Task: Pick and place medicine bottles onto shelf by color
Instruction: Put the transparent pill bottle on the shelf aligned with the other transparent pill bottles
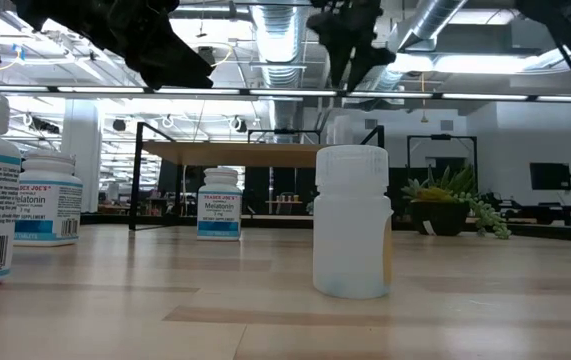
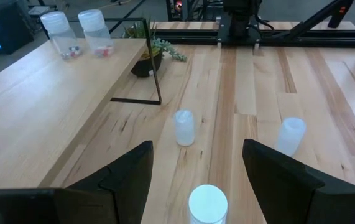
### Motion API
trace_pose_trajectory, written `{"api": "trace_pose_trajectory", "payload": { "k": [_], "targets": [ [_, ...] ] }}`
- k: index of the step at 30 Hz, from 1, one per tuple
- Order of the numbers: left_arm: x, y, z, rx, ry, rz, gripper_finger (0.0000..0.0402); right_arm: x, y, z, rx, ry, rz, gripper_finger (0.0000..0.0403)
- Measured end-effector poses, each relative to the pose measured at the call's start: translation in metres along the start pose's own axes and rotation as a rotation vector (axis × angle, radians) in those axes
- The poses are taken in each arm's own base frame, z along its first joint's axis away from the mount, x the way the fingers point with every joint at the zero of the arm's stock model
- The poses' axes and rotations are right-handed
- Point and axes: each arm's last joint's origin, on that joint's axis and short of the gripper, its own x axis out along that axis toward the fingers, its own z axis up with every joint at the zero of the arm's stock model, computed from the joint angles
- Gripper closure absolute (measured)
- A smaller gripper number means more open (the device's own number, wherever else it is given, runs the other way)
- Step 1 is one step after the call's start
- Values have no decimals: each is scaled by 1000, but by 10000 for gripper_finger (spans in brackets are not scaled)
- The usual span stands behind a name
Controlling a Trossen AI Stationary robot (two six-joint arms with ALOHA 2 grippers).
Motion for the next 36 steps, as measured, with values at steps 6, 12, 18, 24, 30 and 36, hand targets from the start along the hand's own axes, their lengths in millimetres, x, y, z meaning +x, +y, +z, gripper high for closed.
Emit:
{"api": "trace_pose_trajectory", "payload": {
  "k": [6,12,18,24,30,36],
  "targets": [
    [0,0,0,0,-2,0,164,-45,25,-34,-131,-44,141,213],
    [0,0,0,0,-1,0,164,-90,63,-91,-325,-108,235,220],
    [0,0,0,-30,-1,0,164,-112,103,-151,-445,-217,189,231],
    [0,0,-1,-17,8,0,164,-118,140,-207,-403,-230,215,245],
    [0,0,-2,-14,19,-1,164,-116,168,-259,-274,-217,239,267],
    [0,0,-5,-8,46,0,164,-97,196,-302,-139,-164,226,294]
  ]
}}
